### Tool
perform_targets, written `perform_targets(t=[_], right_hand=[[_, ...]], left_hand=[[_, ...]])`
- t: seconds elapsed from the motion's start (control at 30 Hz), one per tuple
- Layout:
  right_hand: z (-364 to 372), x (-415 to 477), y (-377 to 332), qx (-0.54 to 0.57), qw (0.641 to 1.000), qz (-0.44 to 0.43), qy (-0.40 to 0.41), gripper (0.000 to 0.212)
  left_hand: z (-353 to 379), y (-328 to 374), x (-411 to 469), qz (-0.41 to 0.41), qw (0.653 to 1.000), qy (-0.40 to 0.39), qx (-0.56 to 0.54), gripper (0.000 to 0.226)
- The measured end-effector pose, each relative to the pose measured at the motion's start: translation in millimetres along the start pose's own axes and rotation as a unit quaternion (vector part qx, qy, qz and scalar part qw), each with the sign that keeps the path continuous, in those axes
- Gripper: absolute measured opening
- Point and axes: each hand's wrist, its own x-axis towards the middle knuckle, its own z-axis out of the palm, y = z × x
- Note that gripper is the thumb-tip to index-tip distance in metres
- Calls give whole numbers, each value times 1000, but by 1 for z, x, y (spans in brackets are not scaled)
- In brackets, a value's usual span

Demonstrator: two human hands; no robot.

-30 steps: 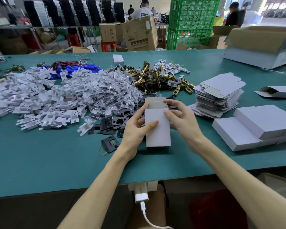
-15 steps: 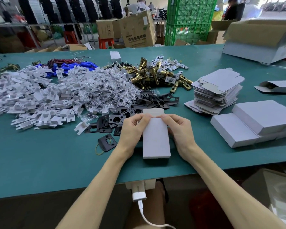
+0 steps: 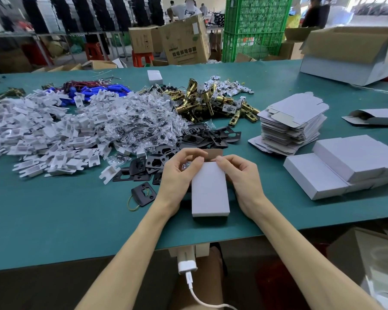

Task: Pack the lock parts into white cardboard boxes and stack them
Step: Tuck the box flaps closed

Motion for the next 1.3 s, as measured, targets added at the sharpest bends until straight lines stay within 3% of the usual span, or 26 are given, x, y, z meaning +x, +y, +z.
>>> perform_targets(t=[0.13, 0.23, 0.27, 0.37, 0.73, 0.87, 1.03, 1.17, 1.3], right_hand=[[0, 0, -1, 6, 1000, -21, 6, 9], [-1, 0, -1, 29, 999, -24, 2, 20], [-2, -1, -1, 30, 999, -22, -5, 22], [-1, -2, -3, 14, 999, -18, -29, 17], [1, -3, -3, -18, 1000, -10, -8, 22], [2, -3, -4, -19, 1000, 5, -20, 28], [3, 0, -5, -42, 997, 30, -66, 60], [3, -1, -6, -78, 990, 26, -111, 48], [2, -1, -6, -31, 996, 32, -77, 45]], left_hand=[[0, 2, 2, -5, 1000, -11, -18, 43], [2, 6, 0, -22, 1000, -5, -18, 19], [3, 7, -1, -31, 999, 9, -20, 20], [5, 11, -3, -38, 999, 29, -19, 57], [5, 8, -3, -43, 999, 5, -5, 9], [3, 4, -2, -38, 999, 11, -1, 15], [1, 0, 3, -39, 991, 123, -36, 5], [0, -3, 7, -31, 981, 190, -35, 12], [0, -2, 7, -37, 980, 189, -48, 17]])
